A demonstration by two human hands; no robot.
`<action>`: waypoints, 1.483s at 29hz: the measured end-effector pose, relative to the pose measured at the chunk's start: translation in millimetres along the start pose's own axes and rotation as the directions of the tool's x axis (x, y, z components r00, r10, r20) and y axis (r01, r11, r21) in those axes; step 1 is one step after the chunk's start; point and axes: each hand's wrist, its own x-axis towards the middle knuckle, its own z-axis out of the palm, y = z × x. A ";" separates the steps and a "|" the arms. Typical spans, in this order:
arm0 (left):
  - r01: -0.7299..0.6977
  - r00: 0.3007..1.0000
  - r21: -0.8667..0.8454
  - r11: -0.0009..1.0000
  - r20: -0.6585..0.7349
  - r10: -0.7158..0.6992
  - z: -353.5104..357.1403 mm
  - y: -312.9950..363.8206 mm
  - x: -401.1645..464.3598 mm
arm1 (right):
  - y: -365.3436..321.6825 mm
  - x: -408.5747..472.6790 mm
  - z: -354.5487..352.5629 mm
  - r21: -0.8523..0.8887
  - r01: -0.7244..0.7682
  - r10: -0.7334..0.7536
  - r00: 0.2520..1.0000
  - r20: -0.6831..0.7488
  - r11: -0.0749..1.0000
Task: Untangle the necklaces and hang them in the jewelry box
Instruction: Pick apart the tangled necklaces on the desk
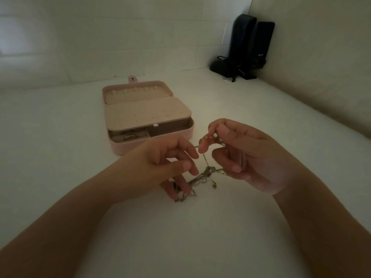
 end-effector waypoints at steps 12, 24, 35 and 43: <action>-0.111 0.994 0.238 0.965 0.029 0.107 1.6 -6.3 4.3 | 5.6 4.7 9.1 0.141 0.066 -0.075 0.995 0.063 0.988; -0.094 0.972 0.106 0.990 -0.207 0.114 -7.4 -7.3 3.8 | 4.1 1.8 4.3 -0.099 -0.003 0.004 1.000 0.007 0.995; -0.096 0.986 0.016 0.995 -0.137 0.098 -2.1 -4.4 3.6 | 8.6 4.8 9.8 -0.354 -0.128 0.121 0.992 -0.043 0.926; -0.096 0.988 -0.012 0.995 -0.120 0.094 -2.9 -7.8 5.6 | 10.5 5.9 8.7 -0.310 -0.109 0.087 0.993 -0.083 0.944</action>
